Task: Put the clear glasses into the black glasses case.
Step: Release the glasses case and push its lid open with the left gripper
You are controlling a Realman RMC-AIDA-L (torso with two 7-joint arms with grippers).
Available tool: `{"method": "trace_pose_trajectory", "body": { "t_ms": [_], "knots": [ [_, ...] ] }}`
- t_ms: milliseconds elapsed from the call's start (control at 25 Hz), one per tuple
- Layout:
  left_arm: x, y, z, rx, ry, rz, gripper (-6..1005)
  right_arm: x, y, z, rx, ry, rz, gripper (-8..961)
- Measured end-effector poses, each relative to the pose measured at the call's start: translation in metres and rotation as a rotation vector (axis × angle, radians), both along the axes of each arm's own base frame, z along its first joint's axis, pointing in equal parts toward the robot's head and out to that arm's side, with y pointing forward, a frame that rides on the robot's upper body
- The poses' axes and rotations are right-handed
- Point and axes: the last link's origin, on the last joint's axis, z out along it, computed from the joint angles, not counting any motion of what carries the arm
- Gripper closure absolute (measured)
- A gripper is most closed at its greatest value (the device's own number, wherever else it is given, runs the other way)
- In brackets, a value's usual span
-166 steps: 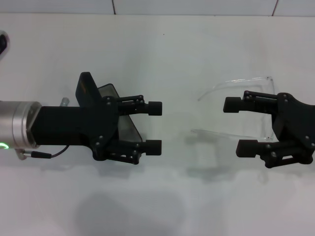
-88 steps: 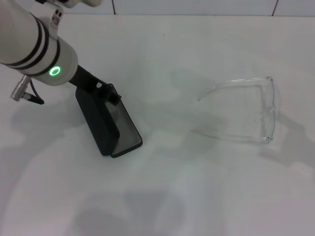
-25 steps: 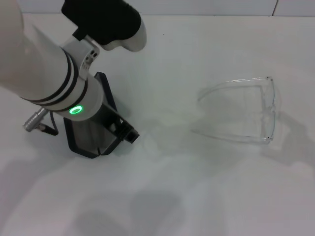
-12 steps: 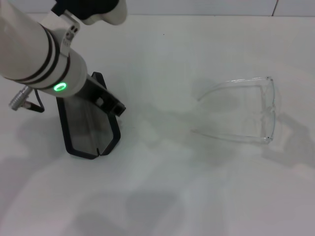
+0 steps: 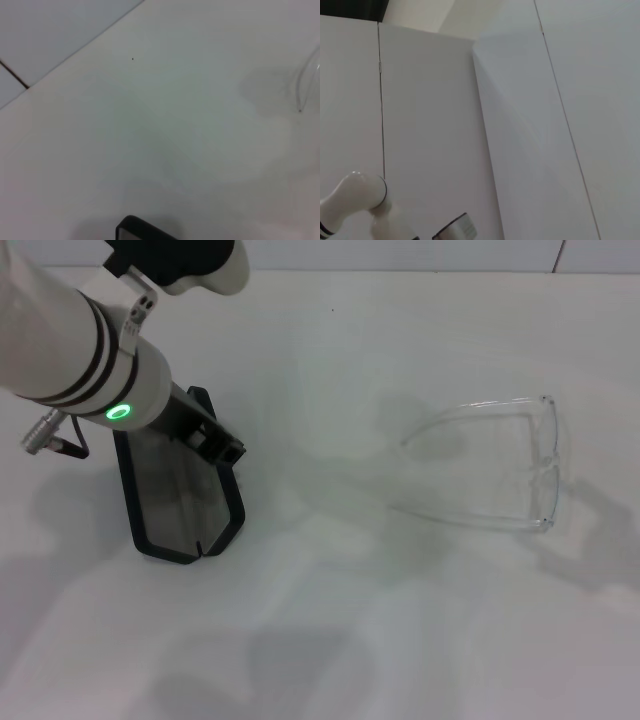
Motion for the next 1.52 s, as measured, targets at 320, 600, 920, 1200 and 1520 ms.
{"method": "trace_pose_trajectory", "body": {
  "t_ms": [320,600,920,1200,1520],
  "knots": [
    [-0.014,-0.002,0.002,-0.019,0.028,0.018,388,0.001,-0.004,0.003,0.005,0.014,0.006,83],
    [-0.025,-0.006,-0.002,-0.044,0.041,0.032,388,0.000,-0.005,0.002,0.002,0.018,0.012,83],
    [-0.020,-0.007,-0.010,-0.058,0.039,0.002,388,-0.001,-0.004,0.002,0.001,0.020,0.014,83],
    [-0.018,-0.007,-0.021,-0.084,0.046,-0.016,387,-0.001,-0.004,0.002,0.004,0.018,0.014,83],
    [-0.007,-0.011,-0.037,-0.124,0.020,-0.066,387,0.000,-0.003,0.001,0.007,0.015,0.007,83]
  ]
}}
